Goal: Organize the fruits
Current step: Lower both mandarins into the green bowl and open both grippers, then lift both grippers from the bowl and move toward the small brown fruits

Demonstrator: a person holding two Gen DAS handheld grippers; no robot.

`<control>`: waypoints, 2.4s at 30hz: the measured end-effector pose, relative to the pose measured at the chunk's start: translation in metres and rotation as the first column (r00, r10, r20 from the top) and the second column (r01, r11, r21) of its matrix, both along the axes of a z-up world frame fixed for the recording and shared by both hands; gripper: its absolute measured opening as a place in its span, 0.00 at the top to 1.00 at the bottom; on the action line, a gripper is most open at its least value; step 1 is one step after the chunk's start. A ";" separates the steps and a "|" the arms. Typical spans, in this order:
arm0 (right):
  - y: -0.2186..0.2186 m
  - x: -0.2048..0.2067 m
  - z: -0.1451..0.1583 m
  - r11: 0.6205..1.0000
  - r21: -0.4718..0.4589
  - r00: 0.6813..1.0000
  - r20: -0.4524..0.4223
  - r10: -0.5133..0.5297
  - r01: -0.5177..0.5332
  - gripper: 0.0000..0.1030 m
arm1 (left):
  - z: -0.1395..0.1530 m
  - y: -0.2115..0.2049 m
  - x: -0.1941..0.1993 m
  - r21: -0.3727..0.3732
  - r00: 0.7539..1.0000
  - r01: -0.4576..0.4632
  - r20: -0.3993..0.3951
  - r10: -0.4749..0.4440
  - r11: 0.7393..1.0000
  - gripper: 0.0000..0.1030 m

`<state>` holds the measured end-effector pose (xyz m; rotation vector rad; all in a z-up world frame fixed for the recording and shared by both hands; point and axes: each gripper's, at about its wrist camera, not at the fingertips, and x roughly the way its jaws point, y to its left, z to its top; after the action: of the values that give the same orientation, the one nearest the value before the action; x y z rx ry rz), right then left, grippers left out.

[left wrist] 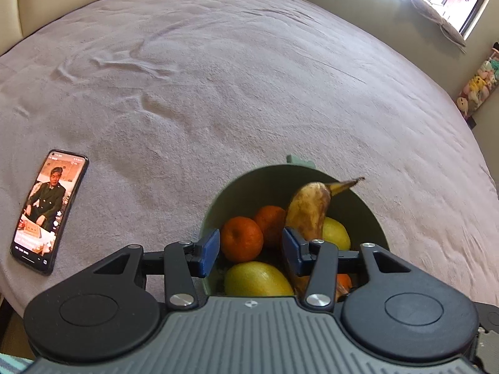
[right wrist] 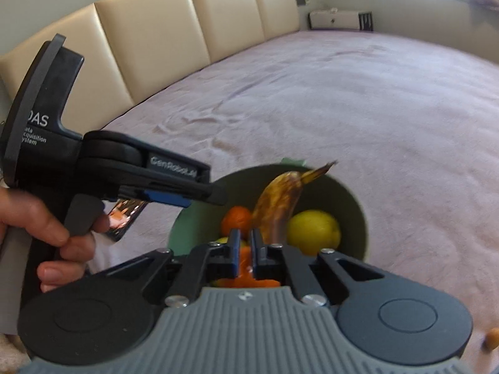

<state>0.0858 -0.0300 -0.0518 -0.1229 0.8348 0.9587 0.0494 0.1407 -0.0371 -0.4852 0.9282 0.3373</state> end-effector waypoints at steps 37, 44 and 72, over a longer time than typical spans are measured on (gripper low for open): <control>-0.037 -0.001 0.020 0.983 -0.011 0.983 0.030 -0.183 0.184 0.64 | 0.032 -0.054 -0.007 0.078 0.981 0.160 0.096 -0.167 0.984 0.46; -0.068 0.003 0.024 0.945 -0.066 0.945 0.083 -0.316 0.321 0.60 | 0.042 -0.086 -0.008 0.120 0.950 0.253 0.159 -0.270 0.960 0.46; -0.206 0.008 -0.014 0.765 -0.224 0.788 0.021 -0.616 0.604 0.58 | -0.009 -0.220 0.012 0.143 0.781 0.610 0.061 -0.622 0.780 0.46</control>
<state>0.0934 -0.2356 -0.0660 -0.0078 0.9475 0.2459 0.0615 -0.0794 -0.0463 -0.0670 0.9066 -0.2374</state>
